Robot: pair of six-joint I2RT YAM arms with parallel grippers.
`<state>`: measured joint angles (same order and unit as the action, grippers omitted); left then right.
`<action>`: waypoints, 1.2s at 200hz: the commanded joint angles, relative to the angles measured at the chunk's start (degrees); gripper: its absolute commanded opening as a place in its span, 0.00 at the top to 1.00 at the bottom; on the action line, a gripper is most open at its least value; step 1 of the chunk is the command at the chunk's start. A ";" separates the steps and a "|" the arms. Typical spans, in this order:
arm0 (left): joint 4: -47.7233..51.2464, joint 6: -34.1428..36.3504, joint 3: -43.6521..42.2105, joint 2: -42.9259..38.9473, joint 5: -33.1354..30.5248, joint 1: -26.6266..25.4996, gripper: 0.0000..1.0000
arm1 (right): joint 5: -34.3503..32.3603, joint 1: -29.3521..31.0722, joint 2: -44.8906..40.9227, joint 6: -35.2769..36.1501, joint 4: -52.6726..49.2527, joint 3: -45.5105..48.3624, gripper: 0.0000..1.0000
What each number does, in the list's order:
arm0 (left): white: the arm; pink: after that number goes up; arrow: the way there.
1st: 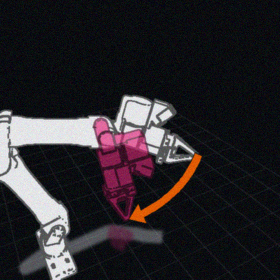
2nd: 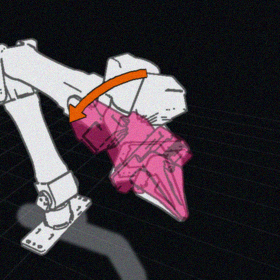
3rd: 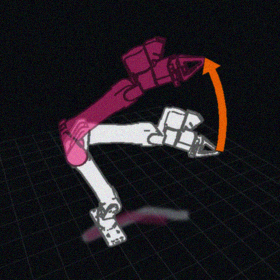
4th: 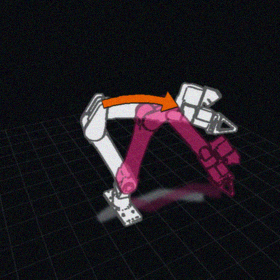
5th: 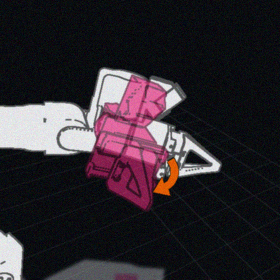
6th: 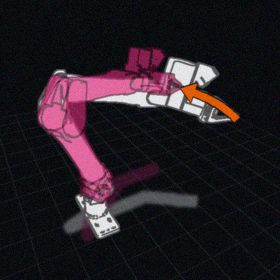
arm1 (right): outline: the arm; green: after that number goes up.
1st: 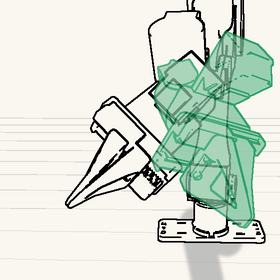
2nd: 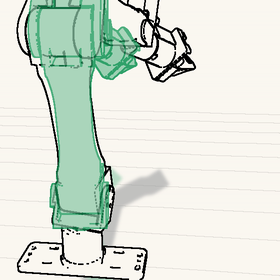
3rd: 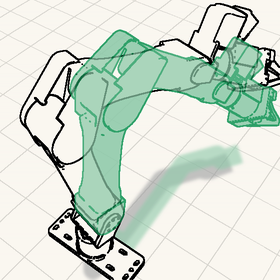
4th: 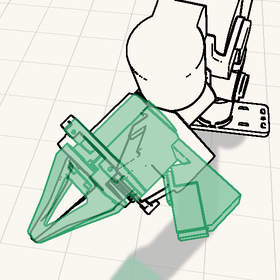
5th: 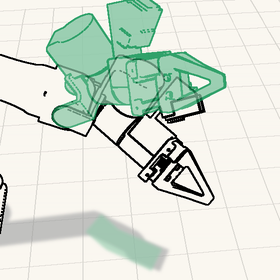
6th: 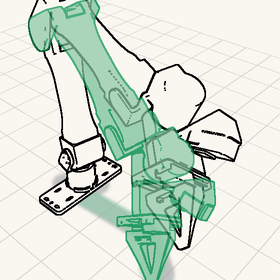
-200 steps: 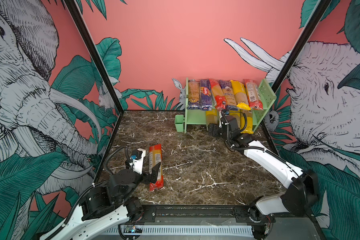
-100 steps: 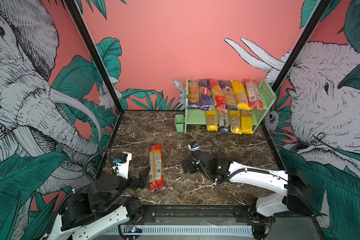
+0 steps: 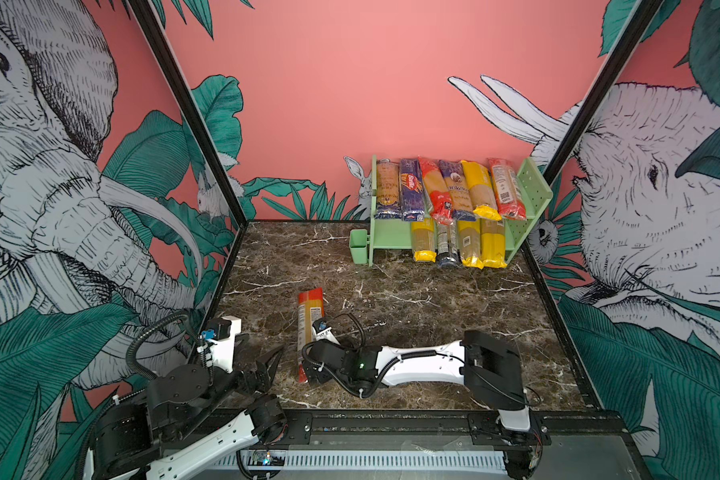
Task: Place and organize the pasta boxes and bags onto the shelf
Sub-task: 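Move the right gripper back over the red-ended spaghetti bag on the table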
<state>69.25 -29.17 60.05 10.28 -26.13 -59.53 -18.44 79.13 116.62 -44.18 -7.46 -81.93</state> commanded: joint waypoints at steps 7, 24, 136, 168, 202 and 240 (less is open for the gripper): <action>2.75 -1.59 0.99 -1.48 -0.50 0.20 0.01 | 0.50 0.40 3.73 -1.65 0.98 -4.78 0.01; 2.83 -1.53 0.86 -1.58 -0.46 0.20 0.01 | -0.80 0.48 6.08 -2.50 -0.87 -7.17 0.01; 2.04 -1.54 -0.24 -2.20 -1.66 0.20 0.02 | -7.41 -1.63 13.57 -6.80 -22.70 -12.30 0.07; 0.44 -0.77 -0.81 -0.79 -1.87 0.20 0.02 | -6.27 -6.86 2.54 -8.24 -14.98 6.06 0.07; -3.16 0.58 -2.38 1.88 -1.61 0.20 0.01 | -2.56 -10.82 -5.72 -0.04 -6.57 17.78 0.03; -7.18 0.50 -4.24 5.27 -0.69 0.20 0.02 | -2.12 -10.89 -9.82 15.87 -1.85 18.91 0.00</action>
<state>65.78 -28.64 57.04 12.86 -26.96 -59.53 -21.67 67.24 108.99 -40.25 -12.56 -63.92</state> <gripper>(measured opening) 0.985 0.995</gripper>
